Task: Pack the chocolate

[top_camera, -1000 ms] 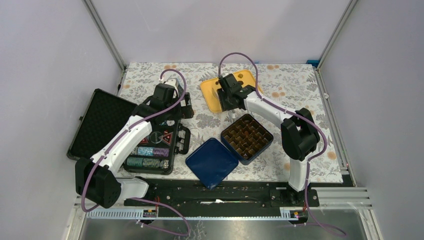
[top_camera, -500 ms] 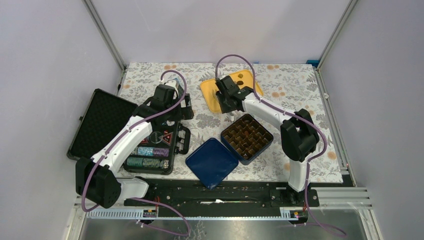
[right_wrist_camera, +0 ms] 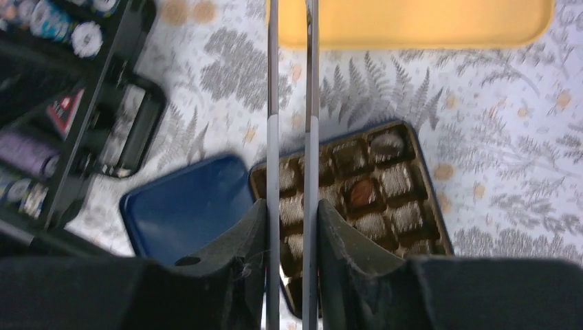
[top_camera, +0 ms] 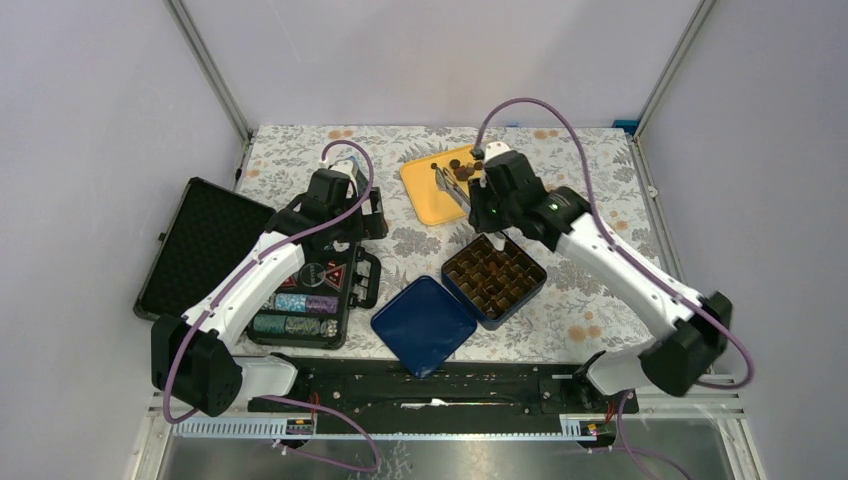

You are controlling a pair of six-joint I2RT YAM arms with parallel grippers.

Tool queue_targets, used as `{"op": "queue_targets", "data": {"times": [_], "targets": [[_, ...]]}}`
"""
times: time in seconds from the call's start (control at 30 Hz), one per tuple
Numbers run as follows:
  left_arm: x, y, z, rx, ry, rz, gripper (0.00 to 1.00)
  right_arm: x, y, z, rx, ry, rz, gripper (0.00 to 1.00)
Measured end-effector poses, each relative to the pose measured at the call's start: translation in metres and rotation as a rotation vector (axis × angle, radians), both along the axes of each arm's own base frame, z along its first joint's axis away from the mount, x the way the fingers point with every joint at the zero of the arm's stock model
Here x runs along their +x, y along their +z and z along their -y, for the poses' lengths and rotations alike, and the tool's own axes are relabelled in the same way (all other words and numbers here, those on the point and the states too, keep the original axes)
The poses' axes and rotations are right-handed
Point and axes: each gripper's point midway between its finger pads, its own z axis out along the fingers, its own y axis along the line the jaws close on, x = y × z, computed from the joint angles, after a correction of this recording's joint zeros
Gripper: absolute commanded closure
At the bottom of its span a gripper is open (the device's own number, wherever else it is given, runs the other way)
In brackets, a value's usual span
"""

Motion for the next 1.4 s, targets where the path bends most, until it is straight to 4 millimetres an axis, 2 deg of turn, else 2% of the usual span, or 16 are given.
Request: {"op": "queue_targets", "data": {"times": [0.1, 0.27, 0.37, 0.53, 0.73, 1.17, 1.3, 1.4], "targets": [[0.000, 0.000, 0.002, -0.009, -0.001, -0.001, 0.01, -0.030, 0.013, 0.014, 0.030, 0.025, -0.009, 0.88], [0.002, 0.004, 0.010, -0.055, -0.013, 0.005, 0.01, -0.087, 0.000, 0.047, 0.016, 0.056, -0.098, 0.88], [0.004, 0.005, 0.015, -0.077, -0.016, 0.006, 0.01, -0.109, -0.010, 0.061, -0.005, 0.061, -0.154, 0.87], [0.005, 0.003, 0.018, -0.092, -0.016, -0.004, 0.01, -0.135, -0.019, 0.070, 0.001, 0.091, -0.214, 0.87], [0.005, 0.004, 0.019, -0.102, -0.012, -0.005, 0.01, -0.147, -0.027, 0.068, 0.022, 0.117, -0.251, 0.87], [0.005, 0.009, 0.018, -0.105, -0.007, 0.012, 0.01, -0.146, -0.041, 0.059, 0.033, 0.140, -0.282, 0.83], [0.004, 0.008, 0.017, -0.104, -0.007, 0.009, 0.01, -0.147, -0.046, 0.060, 0.028, 0.137, -0.292, 0.80], [0.003, 0.005, 0.017, -0.101, -0.006, 0.002, 0.01, -0.147, -0.046, 0.060, 0.028, 0.136, -0.293, 0.73]]}}
